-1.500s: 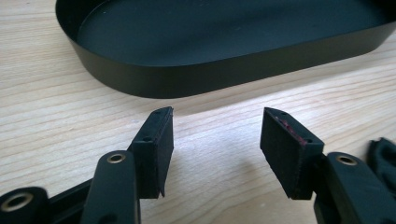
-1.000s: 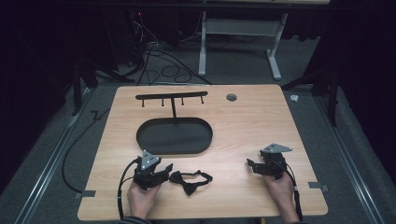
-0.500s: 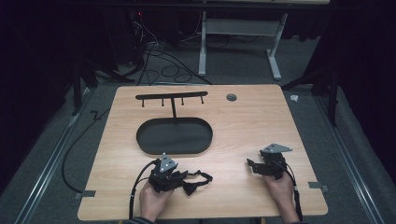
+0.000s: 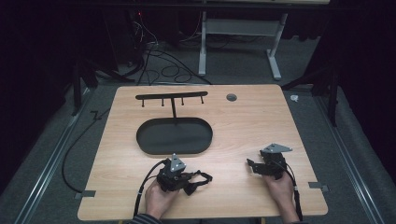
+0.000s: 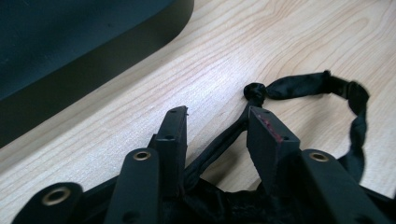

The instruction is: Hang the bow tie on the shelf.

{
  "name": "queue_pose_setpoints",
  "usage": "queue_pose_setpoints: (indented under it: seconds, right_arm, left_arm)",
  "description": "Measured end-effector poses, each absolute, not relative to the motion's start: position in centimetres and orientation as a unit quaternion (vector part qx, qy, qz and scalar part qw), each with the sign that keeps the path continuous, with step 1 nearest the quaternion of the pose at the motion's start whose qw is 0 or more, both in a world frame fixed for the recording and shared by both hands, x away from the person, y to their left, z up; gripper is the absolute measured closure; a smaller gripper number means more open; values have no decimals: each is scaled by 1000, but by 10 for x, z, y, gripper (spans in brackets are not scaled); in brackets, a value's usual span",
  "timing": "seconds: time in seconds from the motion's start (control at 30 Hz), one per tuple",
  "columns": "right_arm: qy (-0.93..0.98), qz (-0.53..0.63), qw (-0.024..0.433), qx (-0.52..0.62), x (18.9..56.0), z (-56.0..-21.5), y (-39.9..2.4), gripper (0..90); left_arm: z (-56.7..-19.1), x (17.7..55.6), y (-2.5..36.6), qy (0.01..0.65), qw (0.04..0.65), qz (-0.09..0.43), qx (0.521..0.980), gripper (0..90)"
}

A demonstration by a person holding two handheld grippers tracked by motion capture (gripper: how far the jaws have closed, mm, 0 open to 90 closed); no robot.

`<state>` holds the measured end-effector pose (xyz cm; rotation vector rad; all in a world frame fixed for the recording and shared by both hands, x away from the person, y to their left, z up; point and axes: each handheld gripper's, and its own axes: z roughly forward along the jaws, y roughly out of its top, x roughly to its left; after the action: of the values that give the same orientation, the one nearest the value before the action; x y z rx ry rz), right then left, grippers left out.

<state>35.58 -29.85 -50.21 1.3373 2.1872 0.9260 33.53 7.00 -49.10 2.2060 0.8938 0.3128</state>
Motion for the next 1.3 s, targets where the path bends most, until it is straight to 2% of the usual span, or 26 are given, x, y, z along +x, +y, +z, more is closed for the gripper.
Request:
queue_pose_setpoints:
  seconds: [0.3,0.6,1.3]
  right_arm:
    - [785,333,206,480,356,-502,-299,310]
    - [785,333,207,479,356,-502,-299,310]
    - [785,333,207,479,356,-502,-299,310]
  left_arm:
    - [-495,338,68,340,351,130,863,707]
    - [-495,337,69,335,348,135,865,857]
    - [-490,335,71,335,361,118,862,878]
